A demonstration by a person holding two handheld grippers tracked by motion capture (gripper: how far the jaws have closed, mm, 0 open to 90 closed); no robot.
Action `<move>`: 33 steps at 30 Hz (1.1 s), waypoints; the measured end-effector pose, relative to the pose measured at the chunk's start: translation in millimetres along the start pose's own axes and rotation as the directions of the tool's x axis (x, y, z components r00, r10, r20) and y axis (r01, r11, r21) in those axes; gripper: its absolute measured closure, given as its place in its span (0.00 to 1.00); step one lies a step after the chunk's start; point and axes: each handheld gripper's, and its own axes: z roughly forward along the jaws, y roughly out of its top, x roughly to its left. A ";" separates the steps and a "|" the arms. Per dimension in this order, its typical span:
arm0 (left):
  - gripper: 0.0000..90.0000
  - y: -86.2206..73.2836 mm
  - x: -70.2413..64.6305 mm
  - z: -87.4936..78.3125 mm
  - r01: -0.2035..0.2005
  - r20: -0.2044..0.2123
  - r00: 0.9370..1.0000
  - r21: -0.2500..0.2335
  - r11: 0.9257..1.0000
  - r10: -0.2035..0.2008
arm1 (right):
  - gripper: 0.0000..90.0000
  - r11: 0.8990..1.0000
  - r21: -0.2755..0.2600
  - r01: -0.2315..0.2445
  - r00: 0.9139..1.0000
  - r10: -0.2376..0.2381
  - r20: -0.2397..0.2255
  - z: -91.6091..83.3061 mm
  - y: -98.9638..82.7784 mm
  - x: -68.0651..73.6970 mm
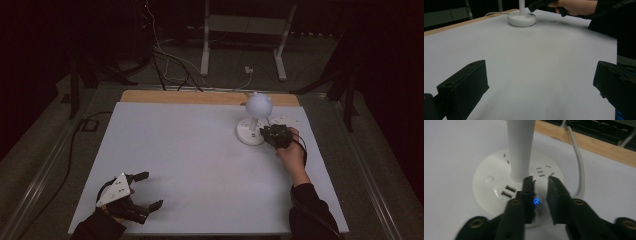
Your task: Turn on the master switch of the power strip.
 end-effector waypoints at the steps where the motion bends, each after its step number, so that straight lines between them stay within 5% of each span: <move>1: 0.00 0.0 -0.1 0.0 0.000 0.000 1.000 0.000 1.000 0.000 | 0.56 0.999 -0.033 0.002 1.000 -0.003 -0.020 -3.3 0.5 -0.8; 3: 0.00 0.1 -0.2 0.0 -0.002 0.000 1.000 0.000 1.000 0.002 | 0.48 0.999 -0.053 0.008 0.999 -0.009 -0.035 -5.5 0.7 -1.1; 5: 0.00 0.1 -0.2 0.1 -0.002 0.000 1.000 0.000 1.000 0.002 | 0.19 0.997 -0.073 0.019 0.997 -0.025 -0.077 -11.8 2.6 -0.9; 7: 0.00 0.1 0.0 0.2 -0.001 0.001 1.000 0.000 1.000 0.001 | 0.15 0.997 -0.072 0.019 0.995 -0.026 -0.093 -13.3 3.9 -0.5; 9: 0.00 0.2 0.0 0.2 -0.002 0.001 1.000 -0.001 1.000 0.002 | 0.03 0.997 -0.069 0.025 0.986 -0.036 -0.163 -16.8 7.2 1.3; 12: 0.00 0.3 -0.4 -0.1 -0.003 0.001 1.000 -0.001 1.000 0.003 | 0.02 0.997 -0.081 0.002 0.975 -0.020 -0.223 -21.0 10.3 5.5; 22: 0.00 0.5 -1.1 -0.9 -0.002 0.001 1.000 -0.006 1.000 0.002 | 0.00 0.995 -0.088 0.050 0.946 -0.076 -0.315 -38.5 16.3 26.4; 33: 0.00 0.8 -1.4 -1.6 -0.006 0.002 1.000 -0.004 1.000 0.006 | 0.00 0.994 -0.085 0.069 0.942 -0.093 -0.323 -60.3 6.9 37.2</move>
